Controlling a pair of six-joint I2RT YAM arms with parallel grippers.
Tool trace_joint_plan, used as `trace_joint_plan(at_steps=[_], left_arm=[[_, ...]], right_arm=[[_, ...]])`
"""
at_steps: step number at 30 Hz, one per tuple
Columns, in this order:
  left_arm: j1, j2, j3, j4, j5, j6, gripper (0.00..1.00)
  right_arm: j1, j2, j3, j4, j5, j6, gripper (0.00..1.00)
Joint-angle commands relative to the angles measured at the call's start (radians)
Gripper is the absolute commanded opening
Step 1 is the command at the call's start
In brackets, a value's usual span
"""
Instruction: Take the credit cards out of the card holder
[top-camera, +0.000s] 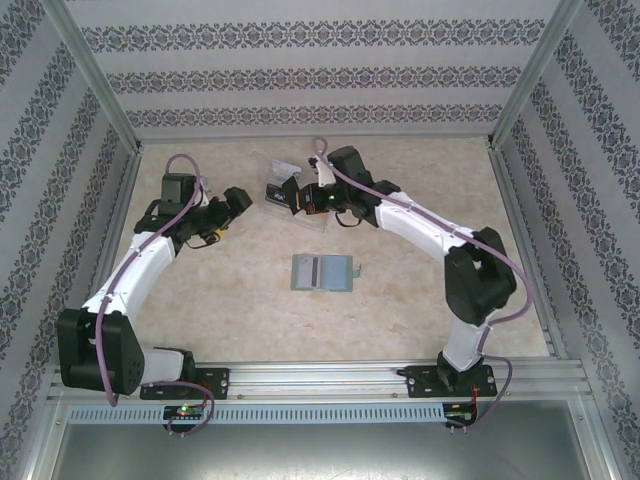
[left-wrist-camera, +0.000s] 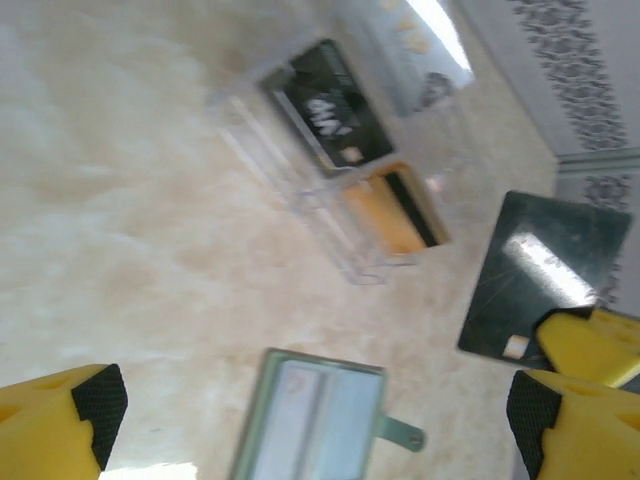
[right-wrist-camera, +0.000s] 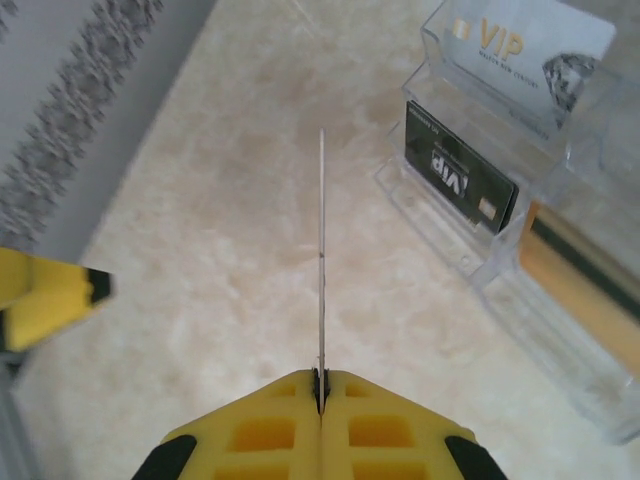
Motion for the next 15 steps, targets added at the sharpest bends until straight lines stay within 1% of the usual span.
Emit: trace_joint_plan(at_steps=[1,6,10,15], left_arm=[[0.037,-0.027,0.042,-0.161,-0.027,0.136,0.99],[0.083,-0.031,0.074,-0.227,-0.041,0.216,0.99],[0.105,-0.027,0.070,-0.226,-0.012,0.227,0.99],[0.109,-0.017,0.045,-0.205,0.010,0.221,0.99]], right_arm=[[0.012,0.092,0.138,-0.128,0.055,-0.270,0.00],[0.016,0.228,0.299,-0.174,0.065,-0.467,0.00],[0.016,0.305,0.385,-0.197,0.082,-0.588,0.00],[0.014,0.377,0.461,-0.232,0.105,-0.694,0.00]])
